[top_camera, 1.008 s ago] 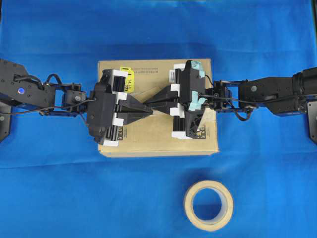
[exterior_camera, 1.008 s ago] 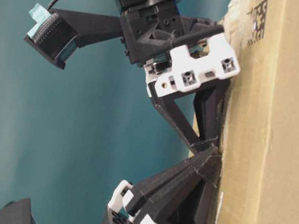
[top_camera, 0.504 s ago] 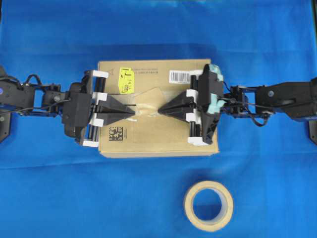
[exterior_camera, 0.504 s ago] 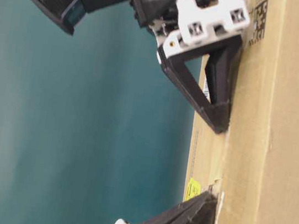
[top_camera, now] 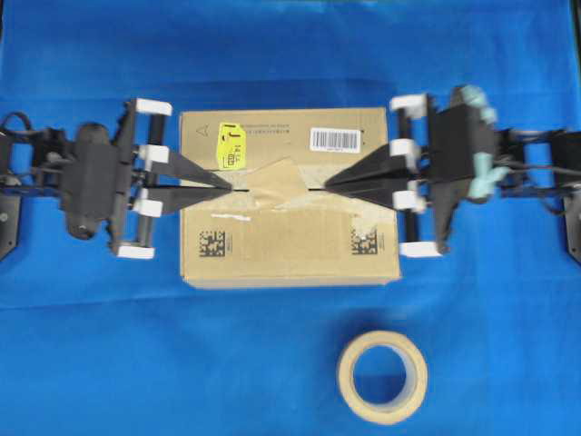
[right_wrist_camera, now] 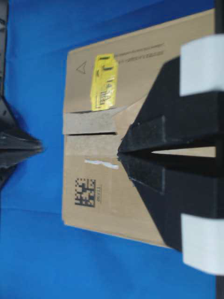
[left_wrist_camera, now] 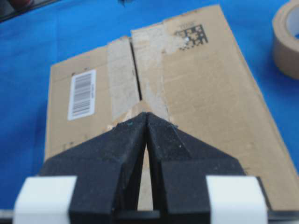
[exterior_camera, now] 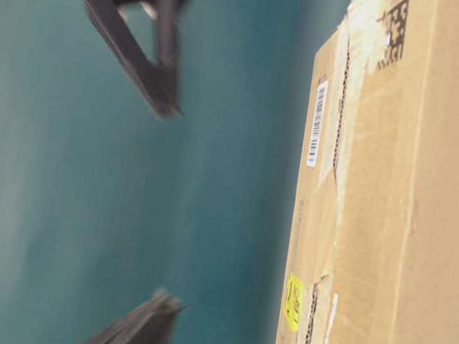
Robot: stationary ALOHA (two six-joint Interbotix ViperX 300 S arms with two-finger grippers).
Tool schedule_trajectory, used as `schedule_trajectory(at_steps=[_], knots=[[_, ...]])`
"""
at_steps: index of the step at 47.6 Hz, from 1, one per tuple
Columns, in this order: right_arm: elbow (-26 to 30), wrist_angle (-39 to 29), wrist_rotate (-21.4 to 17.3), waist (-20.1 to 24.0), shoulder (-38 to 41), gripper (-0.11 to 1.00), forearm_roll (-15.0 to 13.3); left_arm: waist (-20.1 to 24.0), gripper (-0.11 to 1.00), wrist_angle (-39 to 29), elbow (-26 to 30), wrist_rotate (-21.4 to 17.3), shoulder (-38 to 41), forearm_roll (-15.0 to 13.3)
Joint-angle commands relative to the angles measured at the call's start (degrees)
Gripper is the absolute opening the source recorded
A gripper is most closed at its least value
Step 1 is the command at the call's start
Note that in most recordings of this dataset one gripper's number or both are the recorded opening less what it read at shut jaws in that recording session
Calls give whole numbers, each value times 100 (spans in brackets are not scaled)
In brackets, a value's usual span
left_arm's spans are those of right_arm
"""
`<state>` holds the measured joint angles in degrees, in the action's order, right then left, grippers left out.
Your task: Apply tape along the seams of the closed cardboard box to seal it securely.
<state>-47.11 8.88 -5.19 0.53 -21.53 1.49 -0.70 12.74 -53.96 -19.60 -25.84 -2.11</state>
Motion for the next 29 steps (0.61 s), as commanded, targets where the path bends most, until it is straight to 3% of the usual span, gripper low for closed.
schedule_trajectory(at_steps=[1,9,18,29], knots=[[-132,-202,9,9,-545,0,-9,70,2,-185,-70,97,-439,0],[-773,-642,0,9,-1705,0,0,88,2,-571,-536,185,-1459,-35],[-1538,-1116,-9,9,-3023,0,9,88,2,-1169,-1011,677,-2804,-9],[-2285,-1336,-9,9,-3964,0,0,88,2,-1661,-1705,1081,-3955,-9]])
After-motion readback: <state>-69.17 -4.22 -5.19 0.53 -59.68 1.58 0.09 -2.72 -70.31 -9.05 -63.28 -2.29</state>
